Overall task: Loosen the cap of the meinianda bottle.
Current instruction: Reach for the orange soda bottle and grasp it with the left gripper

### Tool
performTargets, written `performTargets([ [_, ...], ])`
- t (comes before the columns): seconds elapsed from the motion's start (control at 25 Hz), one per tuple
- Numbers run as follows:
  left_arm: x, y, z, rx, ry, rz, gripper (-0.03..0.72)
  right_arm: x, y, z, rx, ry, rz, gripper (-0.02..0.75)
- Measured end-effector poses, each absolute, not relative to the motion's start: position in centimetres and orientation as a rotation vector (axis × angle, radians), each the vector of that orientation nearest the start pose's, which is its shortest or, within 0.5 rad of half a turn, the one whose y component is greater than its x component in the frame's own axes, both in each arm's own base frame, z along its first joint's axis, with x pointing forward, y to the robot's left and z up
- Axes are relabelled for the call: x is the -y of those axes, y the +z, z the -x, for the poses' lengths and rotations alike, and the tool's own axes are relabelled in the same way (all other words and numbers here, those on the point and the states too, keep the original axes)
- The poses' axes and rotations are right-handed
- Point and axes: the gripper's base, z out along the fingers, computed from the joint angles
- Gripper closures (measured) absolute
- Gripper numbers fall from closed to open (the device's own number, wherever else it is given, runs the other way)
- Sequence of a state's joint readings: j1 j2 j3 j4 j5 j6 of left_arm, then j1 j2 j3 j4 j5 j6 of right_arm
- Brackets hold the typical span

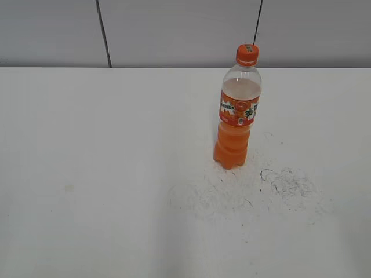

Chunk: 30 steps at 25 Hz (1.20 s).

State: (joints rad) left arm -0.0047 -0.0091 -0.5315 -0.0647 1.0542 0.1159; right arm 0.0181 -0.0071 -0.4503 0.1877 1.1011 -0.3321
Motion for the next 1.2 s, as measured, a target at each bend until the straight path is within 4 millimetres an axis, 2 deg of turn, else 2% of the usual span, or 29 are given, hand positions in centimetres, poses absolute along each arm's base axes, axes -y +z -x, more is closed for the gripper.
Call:
performTargets([
  [0.36, 0.5, 28.7, 1.0, -1.994, -0.005, -0.125, 0.169, -1.5, 26.1, 0.3, -2.078, 0.041, 0.376, 0.245],
  [0.52, 0.5, 29.1, -0.2, -2.045, -0.01, -0.125, 0.169, -1.5, 26.1, 0.3, -2.078, 0.041, 0.376, 0.245],
  [0.64, 0.5, 30.2, -2.1, -2.046, -0.014, -0.118, 0.169, -1.5, 26.1, 0.3, -2.078, 0.041, 0.376, 0.245],
  [0.84, 0.6, 31.3, -6.5, -2.017, -0.018, -0.113, 0.169, -1.5, 26.1, 0.3, -2.078, 0.041, 0.376, 0.245],
  [1.04, 0.4, 32.7, -11.0, -1.847, 0.035, -0.124, 0.169, -1.5, 26.1, 0.3, -2.078, 0.041, 0.376, 0.245],
  [1.2, 0.2, 32.4, -15.3, -1.786, 0.057, -0.106, 0.18, -1.5, 26.1, 0.3, -2.078, 0.042, 0.376, 0.245],
])
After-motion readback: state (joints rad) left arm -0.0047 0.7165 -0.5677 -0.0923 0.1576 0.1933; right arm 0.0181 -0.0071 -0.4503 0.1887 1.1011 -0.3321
